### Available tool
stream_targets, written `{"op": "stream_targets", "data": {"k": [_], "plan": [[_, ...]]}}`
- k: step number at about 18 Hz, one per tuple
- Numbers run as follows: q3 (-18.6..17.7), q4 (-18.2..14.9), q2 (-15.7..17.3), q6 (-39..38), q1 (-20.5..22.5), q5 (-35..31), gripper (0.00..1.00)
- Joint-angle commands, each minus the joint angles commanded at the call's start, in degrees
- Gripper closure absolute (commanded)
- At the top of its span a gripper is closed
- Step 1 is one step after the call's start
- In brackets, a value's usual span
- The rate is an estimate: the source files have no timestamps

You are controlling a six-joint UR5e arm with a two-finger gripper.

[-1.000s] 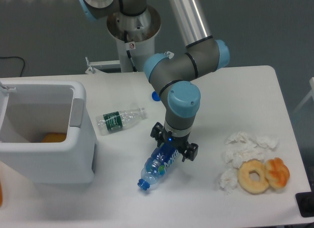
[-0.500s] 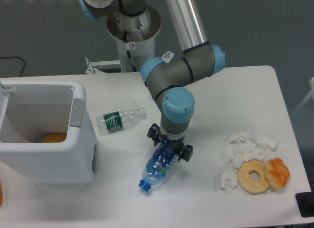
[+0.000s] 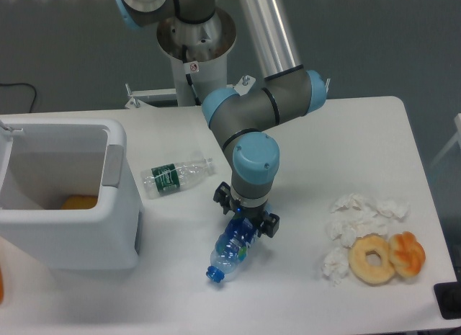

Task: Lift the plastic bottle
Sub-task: 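Close the gripper around the middle of the blue-label bottle, then lift the gripped blue-label bottle up off the table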

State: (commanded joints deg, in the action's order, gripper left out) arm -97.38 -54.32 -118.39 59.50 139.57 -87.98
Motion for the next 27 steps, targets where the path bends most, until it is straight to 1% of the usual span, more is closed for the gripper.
{"op": "stream_targets", "data": {"k": [1, 2, 4, 5, 8, 13, 16, 18, 21, 23, 27], "plan": [[0.0, 0.0, 0.1, 0.0, -0.1, 0.0, 0.02], [0.0, 0.0, 0.0, 0.0, -0.1, 0.0, 0.07], [0.0, 0.0, 0.1, 0.0, -0.1, 0.0, 0.21], [0.0, 0.0, 0.1, 0.0, -0.1, 0.0, 0.26], [0.2, 0.0, 0.2, 0.0, -0.1, 0.0, 0.32], [0.7, -0.1, 0.3, 0.2, 0.0, 0.1, 0.37], [1.1, -0.1, 0.5, 0.4, 0.1, 0.3, 0.37], [2.8, -0.2, 0.8, 0.6, 0.3, 0.3, 0.37], [7.5, -0.2, 1.4, 0.6, 0.1, 0.5, 0.36], [9.3, -0.3, 2.2, 0.7, 0.3, 0.7, 0.36], [10.3, -0.3, 5.0, 3.9, 0.9, 2.9, 0.36]]}}
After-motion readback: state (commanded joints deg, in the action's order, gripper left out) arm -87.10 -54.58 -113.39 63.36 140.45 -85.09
